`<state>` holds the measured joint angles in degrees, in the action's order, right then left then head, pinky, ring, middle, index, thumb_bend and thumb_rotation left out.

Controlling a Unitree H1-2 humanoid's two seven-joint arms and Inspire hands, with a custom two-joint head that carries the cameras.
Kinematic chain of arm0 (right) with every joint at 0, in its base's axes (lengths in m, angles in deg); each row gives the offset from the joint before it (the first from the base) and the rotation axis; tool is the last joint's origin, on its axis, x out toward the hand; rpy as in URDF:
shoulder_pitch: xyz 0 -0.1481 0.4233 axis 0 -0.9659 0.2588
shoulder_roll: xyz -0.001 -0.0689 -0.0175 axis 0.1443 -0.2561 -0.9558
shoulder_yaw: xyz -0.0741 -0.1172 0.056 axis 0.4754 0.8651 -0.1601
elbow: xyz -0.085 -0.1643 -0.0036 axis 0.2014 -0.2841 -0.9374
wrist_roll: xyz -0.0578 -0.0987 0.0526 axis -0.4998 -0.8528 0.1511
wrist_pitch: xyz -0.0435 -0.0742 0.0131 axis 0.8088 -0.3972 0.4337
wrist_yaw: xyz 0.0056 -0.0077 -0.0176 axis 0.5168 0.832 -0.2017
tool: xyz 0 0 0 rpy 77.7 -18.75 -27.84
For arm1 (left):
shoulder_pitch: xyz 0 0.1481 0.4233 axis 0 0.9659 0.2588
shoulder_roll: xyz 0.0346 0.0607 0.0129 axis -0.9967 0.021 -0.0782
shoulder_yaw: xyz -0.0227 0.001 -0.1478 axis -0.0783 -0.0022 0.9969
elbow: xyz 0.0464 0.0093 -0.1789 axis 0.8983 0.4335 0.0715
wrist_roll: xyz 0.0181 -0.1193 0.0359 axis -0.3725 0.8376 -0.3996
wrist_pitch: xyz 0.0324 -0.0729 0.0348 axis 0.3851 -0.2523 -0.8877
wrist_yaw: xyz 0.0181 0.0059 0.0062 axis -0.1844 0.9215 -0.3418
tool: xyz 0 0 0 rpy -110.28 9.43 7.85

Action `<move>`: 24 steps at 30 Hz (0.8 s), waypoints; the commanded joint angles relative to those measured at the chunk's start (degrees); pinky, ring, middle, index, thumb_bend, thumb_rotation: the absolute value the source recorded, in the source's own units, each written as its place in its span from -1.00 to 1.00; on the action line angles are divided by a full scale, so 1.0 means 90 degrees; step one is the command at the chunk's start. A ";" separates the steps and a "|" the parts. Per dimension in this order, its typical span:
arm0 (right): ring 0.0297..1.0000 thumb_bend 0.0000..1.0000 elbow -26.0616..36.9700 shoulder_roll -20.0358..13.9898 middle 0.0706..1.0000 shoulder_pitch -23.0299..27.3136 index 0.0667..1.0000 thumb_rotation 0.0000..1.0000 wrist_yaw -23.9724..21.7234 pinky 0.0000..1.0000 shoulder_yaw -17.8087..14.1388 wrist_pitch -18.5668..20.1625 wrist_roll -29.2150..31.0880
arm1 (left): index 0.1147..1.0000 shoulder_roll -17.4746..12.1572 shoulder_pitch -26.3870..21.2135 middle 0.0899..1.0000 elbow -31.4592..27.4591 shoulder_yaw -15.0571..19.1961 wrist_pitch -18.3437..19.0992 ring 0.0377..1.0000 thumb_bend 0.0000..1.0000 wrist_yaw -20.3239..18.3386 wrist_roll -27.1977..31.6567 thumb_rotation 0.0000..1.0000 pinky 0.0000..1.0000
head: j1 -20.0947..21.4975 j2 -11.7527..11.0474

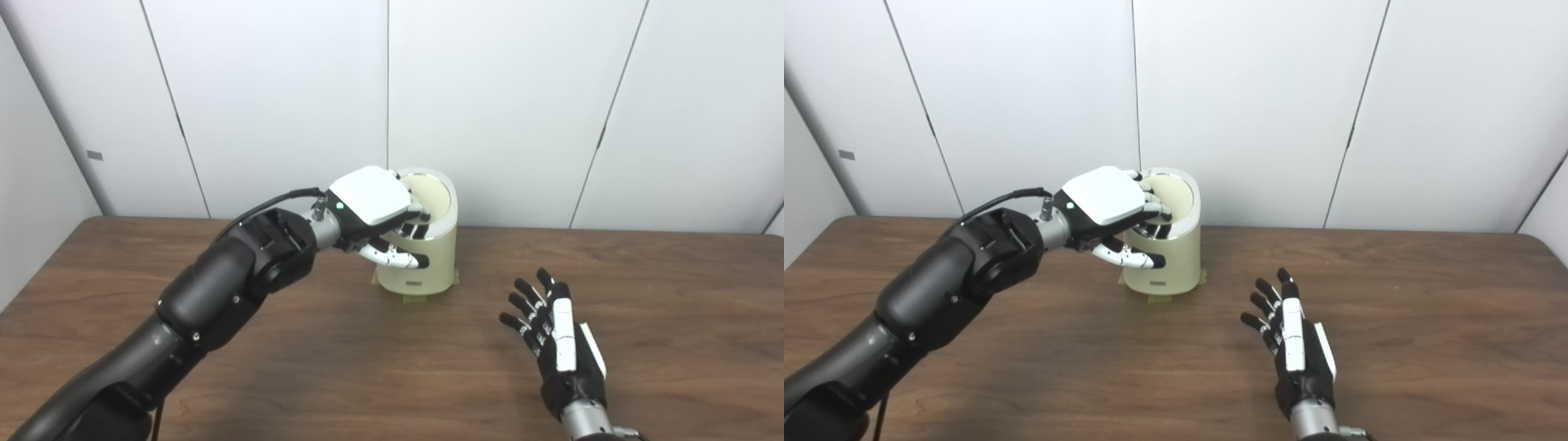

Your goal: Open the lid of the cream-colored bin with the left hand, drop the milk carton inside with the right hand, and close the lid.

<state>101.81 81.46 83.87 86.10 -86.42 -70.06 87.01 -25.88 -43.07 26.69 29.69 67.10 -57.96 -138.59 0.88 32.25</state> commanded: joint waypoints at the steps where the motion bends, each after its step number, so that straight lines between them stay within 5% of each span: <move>1: 0.79 0.17 0.0223 0.0046 0.80 0.0178 1.00 1.00 -0.0071 0.55 0.0029 -0.0069 0.0067 | 0.61 -0.0121 -0.0165 0.64 0.0016 -0.0151 -0.0246 0.78 0.10 -0.0166 -0.0208 0.89 0.93 | 0.0007 0.0007; 24: 0.80 0.19 0.0158 -0.0080 0.80 0.0234 1.00 1.00 -0.0131 0.55 0.0039 -0.0089 0.0108 | 0.62 -0.0131 0.0113 0.60 0.0126 -0.0258 -0.0381 0.73 0.23 -0.0690 -0.0054 1.00 0.89 | -0.0042 0.0033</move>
<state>101.91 80.88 83.89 85.57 -86.10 -69.05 87.78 -26.18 -43.61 26.08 28.79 65.11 -59.86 -140.36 0.44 32.52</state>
